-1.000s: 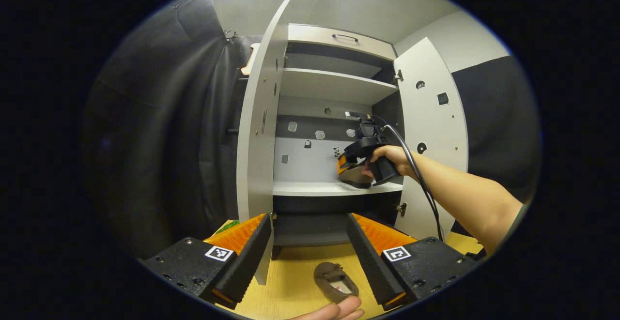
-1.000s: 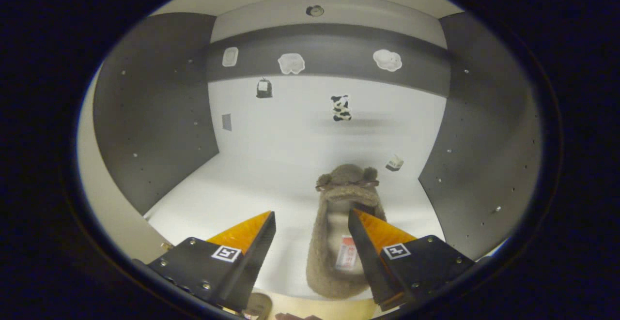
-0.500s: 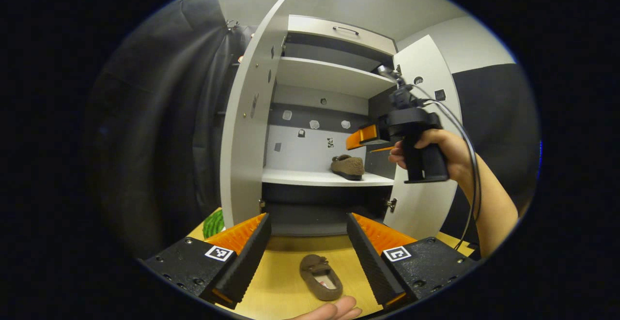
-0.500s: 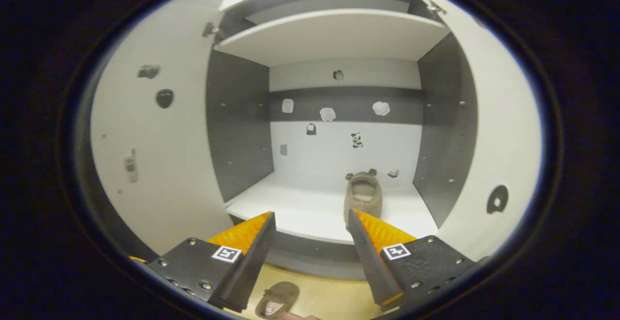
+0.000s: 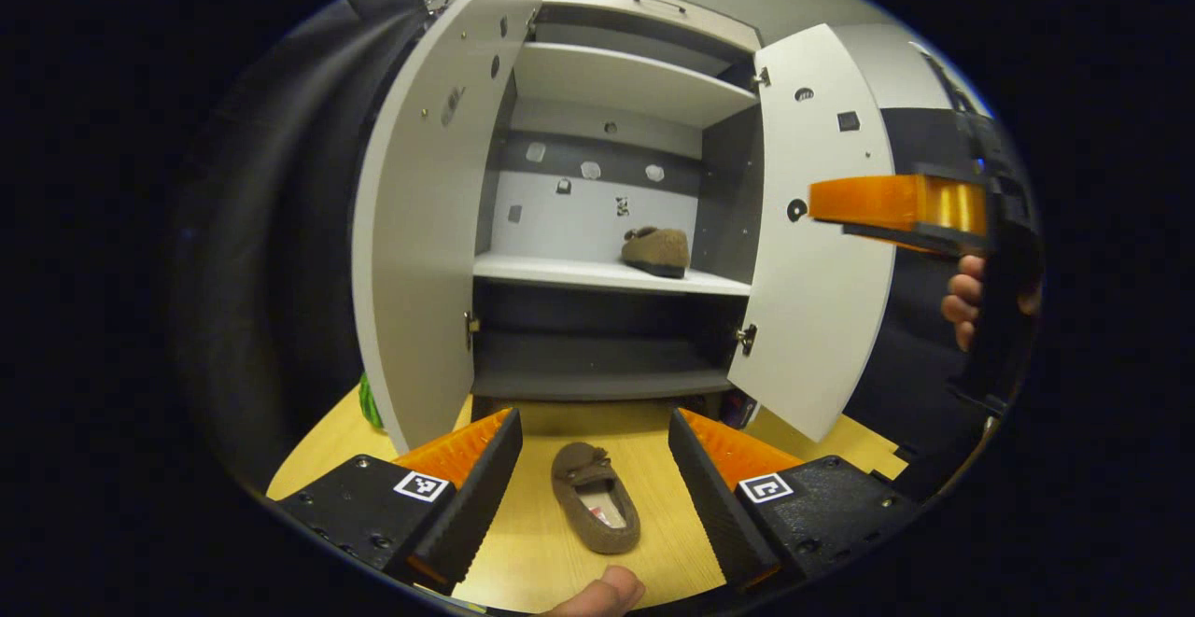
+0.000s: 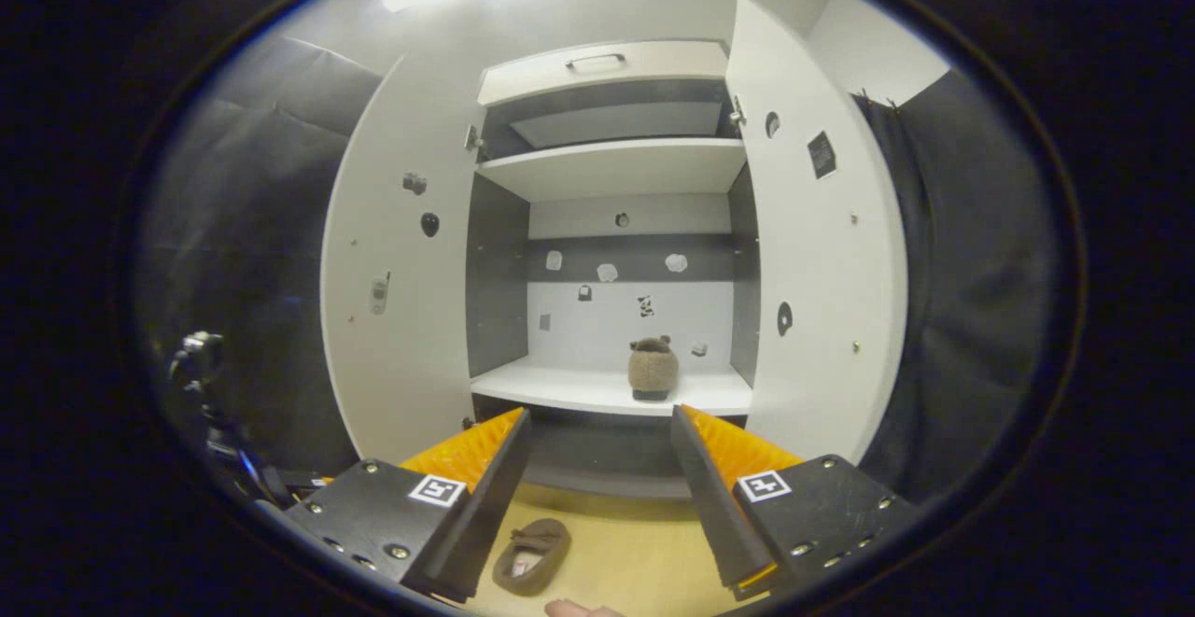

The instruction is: Grab one shoe with the right hand and put it into the shoe cabinet, grab the other shoe with the left hand and put it into the shoe cabinet; then close the right door with the right hand and the left door with the left hand.

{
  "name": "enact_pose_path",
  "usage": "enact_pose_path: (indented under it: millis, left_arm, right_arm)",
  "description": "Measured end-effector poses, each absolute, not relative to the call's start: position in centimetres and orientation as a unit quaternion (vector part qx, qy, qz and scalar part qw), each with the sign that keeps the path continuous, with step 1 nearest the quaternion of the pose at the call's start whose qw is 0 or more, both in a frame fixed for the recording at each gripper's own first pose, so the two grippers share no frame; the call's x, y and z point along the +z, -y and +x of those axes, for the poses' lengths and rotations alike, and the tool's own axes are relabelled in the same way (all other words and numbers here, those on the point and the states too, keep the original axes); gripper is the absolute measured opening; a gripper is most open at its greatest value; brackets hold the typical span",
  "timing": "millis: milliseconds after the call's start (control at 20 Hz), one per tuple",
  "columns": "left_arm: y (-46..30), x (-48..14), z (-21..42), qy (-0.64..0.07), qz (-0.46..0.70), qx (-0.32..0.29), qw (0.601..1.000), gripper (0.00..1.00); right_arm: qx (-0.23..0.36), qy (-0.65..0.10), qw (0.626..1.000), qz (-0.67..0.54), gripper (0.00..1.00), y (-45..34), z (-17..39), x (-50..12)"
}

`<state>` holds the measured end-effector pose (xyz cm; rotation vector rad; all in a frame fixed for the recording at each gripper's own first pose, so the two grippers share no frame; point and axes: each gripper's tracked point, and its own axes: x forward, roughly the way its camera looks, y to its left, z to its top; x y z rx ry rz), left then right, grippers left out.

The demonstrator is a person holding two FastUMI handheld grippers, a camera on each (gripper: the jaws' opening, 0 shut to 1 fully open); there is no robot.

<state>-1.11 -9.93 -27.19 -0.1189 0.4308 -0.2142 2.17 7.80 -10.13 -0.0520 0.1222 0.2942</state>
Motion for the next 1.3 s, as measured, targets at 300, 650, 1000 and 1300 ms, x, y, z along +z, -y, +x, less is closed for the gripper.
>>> enact_pose_path:
  millis: [300,650,1000,1300]
  left_arm:
    - [10.5,-36.1,0.2,-0.297,-0.048,-0.095,0.949,0.98]
    - [10.1,-44.9,1.8,-0.367,-0.059,-0.079,0.925,0.98]
    - [8.9,-51.0,1.6,-0.42,-0.028,-0.056,0.906,0.98]
    - [10.2,-52.4,2.0,-0.436,-0.071,-0.084,0.893,0.53]
  right_arm:
    - [0.111,-0.031,0.993,0.0,0.9,-3.9,-1.7,-11.1]
    - [0.096,-0.015,0.995,0.001,0.9,-1.5,-4.1,-11.7]
    - [0.075,-0.033,0.997,0.001,0.9,0.7,-4.5,-14.3]
    - [0.088,-0.055,0.994,0.024,0.9,0.7,-4.5,-15.5]
